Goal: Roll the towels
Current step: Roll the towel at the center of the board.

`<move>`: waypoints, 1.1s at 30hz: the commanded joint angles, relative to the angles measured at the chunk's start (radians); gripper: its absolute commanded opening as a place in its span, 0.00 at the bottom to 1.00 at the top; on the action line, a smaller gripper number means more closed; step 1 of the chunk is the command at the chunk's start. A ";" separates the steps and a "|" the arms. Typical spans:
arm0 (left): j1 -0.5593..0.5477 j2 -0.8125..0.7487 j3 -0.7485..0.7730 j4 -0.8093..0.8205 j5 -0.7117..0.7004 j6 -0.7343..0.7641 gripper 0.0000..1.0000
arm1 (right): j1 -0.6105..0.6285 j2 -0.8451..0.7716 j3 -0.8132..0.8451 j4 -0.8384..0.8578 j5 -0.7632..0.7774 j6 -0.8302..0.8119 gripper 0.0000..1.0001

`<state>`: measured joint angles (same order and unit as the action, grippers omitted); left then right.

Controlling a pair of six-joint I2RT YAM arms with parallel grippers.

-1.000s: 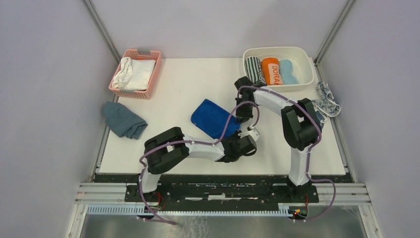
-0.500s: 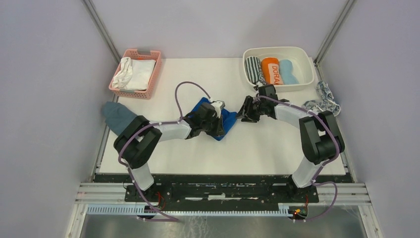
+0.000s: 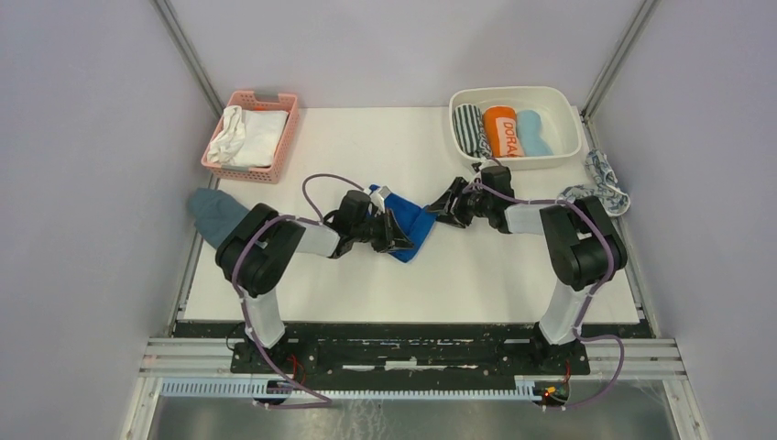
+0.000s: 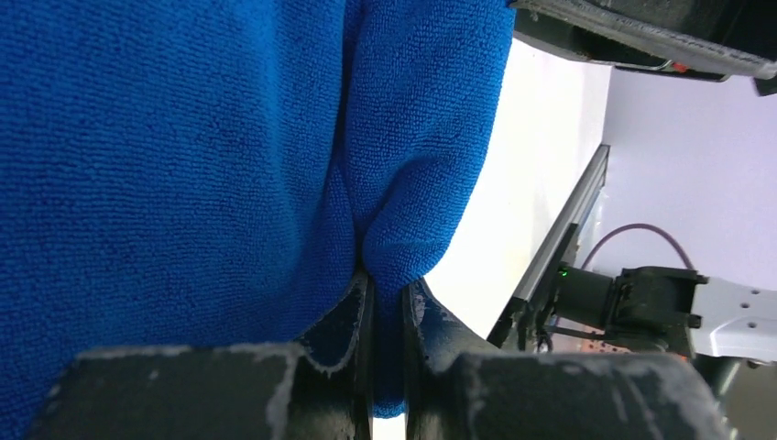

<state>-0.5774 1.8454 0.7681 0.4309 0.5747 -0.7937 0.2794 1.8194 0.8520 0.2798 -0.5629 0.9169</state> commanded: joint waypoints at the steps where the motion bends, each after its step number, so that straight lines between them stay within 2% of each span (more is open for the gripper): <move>1: 0.022 0.022 -0.018 0.063 0.060 -0.127 0.03 | -0.003 0.038 0.004 0.106 -0.038 0.035 0.58; 15: 0.060 0.083 -0.069 0.142 0.076 -0.274 0.03 | 0.010 0.163 0.003 0.185 -0.086 0.074 0.59; 21: 0.063 0.100 -0.069 0.134 0.080 -0.285 0.04 | 0.040 0.199 0.044 0.113 -0.062 0.025 0.52; 24: 0.063 0.084 -0.053 0.061 0.049 -0.236 0.10 | 0.052 0.180 0.065 -0.008 0.002 -0.041 0.42; 29: 0.059 -0.015 -0.016 -0.166 -0.090 -0.091 0.30 | 0.071 0.111 0.126 -0.276 0.159 -0.145 0.13; 33: 0.028 -0.137 0.024 -0.348 -0.258 0.036 0.43 | 0.108 0.052 0.195 -0.471 0.303 -0.207 0.01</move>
<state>-0.5301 1.8172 0.7551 0.3454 0.5320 -0.9451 0.3534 1.9293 0.9886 0.1200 -0.4843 0.8371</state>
